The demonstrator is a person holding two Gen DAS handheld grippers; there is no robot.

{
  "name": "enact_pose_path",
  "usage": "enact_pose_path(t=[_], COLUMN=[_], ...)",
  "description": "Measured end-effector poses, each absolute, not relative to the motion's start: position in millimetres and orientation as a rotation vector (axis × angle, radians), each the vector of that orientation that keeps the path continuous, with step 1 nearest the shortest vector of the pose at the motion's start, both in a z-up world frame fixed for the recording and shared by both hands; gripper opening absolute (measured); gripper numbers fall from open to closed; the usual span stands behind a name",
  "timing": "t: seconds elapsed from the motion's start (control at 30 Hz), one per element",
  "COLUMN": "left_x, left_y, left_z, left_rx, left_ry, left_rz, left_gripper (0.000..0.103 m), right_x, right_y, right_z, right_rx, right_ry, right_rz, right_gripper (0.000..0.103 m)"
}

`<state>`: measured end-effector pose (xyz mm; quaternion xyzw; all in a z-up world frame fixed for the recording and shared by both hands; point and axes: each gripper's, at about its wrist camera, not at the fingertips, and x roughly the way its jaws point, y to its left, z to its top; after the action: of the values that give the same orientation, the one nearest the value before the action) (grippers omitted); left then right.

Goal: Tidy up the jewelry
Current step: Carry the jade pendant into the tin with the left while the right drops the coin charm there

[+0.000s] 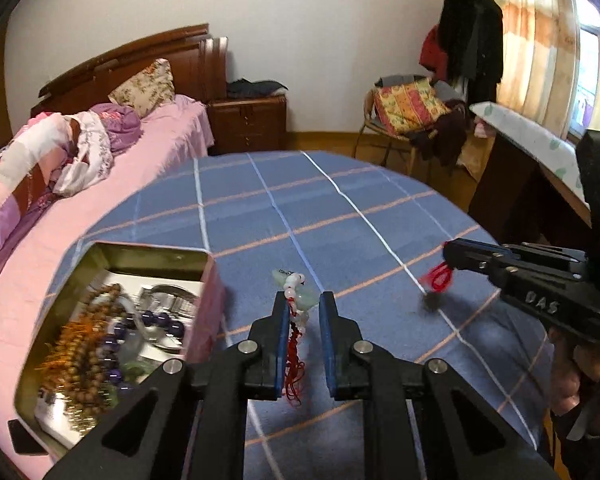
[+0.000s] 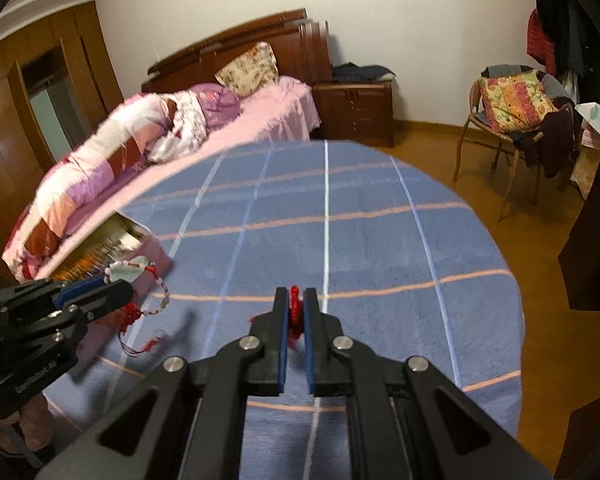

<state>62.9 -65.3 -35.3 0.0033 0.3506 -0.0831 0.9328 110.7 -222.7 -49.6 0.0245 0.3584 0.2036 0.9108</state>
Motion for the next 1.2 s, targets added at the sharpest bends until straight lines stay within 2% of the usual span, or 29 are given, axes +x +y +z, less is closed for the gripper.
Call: enact_pose_path(t=[0.7,1.0,1.2], left_x=[34,27,33], left_y=[12,47,62], left_z=[-5,-11,-27], left_rx=[-0.064,-0.101,-0.104], left_ry=[0.628,0.630,0.666], left_rz=[0.004,0.073,0.113], left_gripper=[0.014,0.014,0.014], right_x=[81,77,80], right_y=[-121,-73,-41], right_z=[11,6,-16], right_rx=[-0.063,-0.118,-0.153], right_ry=[0.597,0.599,0.637], right_rz=[0.652,0.744,0.784], right_gripper=[0.009,0.009,0.009])
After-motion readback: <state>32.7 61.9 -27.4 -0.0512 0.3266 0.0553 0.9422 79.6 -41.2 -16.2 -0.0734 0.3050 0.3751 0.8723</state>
